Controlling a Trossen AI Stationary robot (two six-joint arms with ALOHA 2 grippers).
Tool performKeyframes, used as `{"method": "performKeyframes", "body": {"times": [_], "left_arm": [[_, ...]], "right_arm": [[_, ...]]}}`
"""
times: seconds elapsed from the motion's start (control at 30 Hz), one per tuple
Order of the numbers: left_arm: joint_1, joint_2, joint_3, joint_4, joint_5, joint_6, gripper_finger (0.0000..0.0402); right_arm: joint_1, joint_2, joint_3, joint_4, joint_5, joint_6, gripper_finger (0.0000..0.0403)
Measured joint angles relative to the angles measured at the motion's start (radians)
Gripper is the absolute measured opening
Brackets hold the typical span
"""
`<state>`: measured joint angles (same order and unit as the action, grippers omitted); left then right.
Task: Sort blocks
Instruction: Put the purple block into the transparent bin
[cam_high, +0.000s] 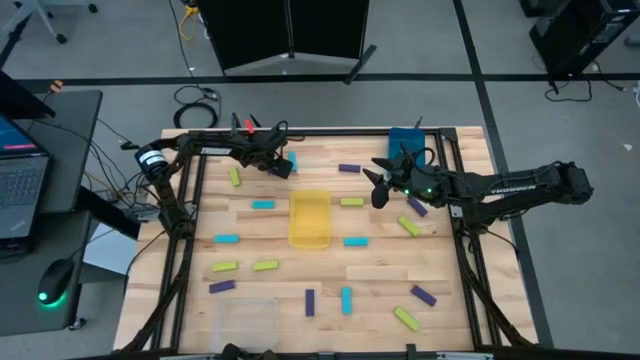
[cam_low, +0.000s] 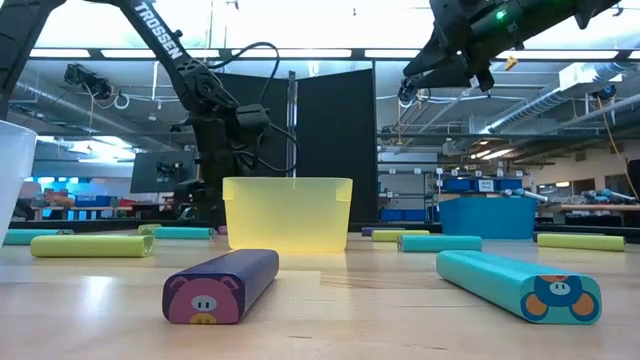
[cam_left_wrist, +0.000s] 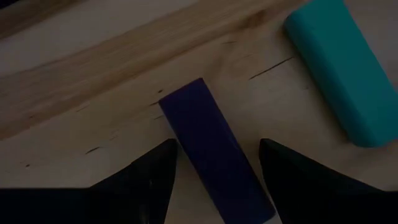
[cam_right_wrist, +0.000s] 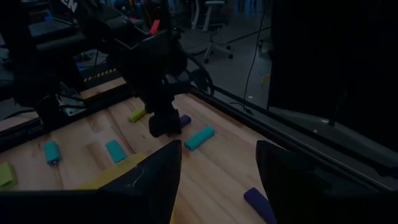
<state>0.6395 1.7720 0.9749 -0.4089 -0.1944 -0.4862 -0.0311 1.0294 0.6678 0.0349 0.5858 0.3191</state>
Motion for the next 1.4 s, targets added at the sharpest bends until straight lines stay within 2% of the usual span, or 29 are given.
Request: {"method": "performKeyframes", "body": {"times": [0.17,0.47,0.87,1.4], "left_arm": [[0.0,0.0,0.0,0.0,0.002,0.001,0.0214],[0.0,0.0,0.0,0.001,0.002,0.009,0.0105],[-0.004,-0.027,-0.006,0.01,-0.004,0.042,0.0105],[-0.075,-0.269,-0.005,-0.024,-0.072,0.09,0.0105]], "right_arm": [[0.0,0.0,0.0,0.0,0.0,0.0,0.0215],[0.0,0.0,0.0,0.0,0.0,0.0,0.0211],[0.0,0.0,0.0,0.0,0.0,0.003,0.0209],[0.0,0.0,0.0,0.001,0.0,0.003,0.0204]]}}
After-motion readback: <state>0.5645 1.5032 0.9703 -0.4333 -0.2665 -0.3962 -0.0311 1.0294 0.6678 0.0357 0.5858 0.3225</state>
